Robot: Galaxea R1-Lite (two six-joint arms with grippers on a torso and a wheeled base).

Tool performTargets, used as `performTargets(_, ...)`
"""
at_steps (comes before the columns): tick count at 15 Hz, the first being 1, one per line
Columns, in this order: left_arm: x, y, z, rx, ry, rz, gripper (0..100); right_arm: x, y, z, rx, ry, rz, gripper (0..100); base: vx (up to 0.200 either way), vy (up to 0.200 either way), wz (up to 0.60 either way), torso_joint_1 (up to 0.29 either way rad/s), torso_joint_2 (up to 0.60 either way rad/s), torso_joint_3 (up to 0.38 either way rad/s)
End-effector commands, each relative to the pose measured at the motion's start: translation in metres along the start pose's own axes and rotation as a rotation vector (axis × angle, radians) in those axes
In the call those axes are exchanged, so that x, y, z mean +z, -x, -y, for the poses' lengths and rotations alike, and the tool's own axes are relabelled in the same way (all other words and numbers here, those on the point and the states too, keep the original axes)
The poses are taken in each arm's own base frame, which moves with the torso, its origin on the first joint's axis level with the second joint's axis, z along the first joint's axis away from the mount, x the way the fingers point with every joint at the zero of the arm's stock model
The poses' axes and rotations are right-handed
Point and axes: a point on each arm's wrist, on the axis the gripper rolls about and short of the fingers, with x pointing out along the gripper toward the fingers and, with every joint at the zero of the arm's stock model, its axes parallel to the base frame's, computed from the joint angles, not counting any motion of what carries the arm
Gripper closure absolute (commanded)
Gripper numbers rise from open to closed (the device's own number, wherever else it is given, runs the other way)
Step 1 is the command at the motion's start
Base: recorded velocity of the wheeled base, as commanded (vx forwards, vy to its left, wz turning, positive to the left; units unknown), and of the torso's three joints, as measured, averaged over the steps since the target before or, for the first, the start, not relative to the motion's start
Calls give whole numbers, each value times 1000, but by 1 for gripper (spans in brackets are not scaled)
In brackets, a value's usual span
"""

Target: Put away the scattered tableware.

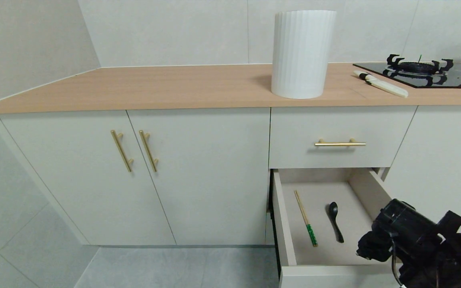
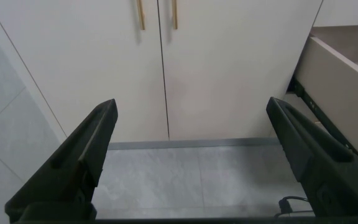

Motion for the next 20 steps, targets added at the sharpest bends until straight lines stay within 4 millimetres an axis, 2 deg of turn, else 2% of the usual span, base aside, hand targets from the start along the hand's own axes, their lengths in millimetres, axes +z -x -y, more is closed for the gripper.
performTargets(1,0,0,0,0,0,0,0,9,-22,-1,-21,1,-89,0,0,0,0,0,0,0)
performTargets(9,0,0,0,0,0,0,0,29,-22,5,-46,-125,-53,0,0,0,0,0,0,0)
performTargets(12,0,0,0,0,0,0,0,45,-24,7,-48,-233,33,0,0,0,0,0,0,0)
performTargets(17,0,0,0,0,0,0,0,58,-28,9,-75,-306,127,0,0,0,0,0,0,0)
performTargets(20,0,0,0,0,0,0,0,67,-29,19,-76,-358,230,0,0,0,0,0,0,0)
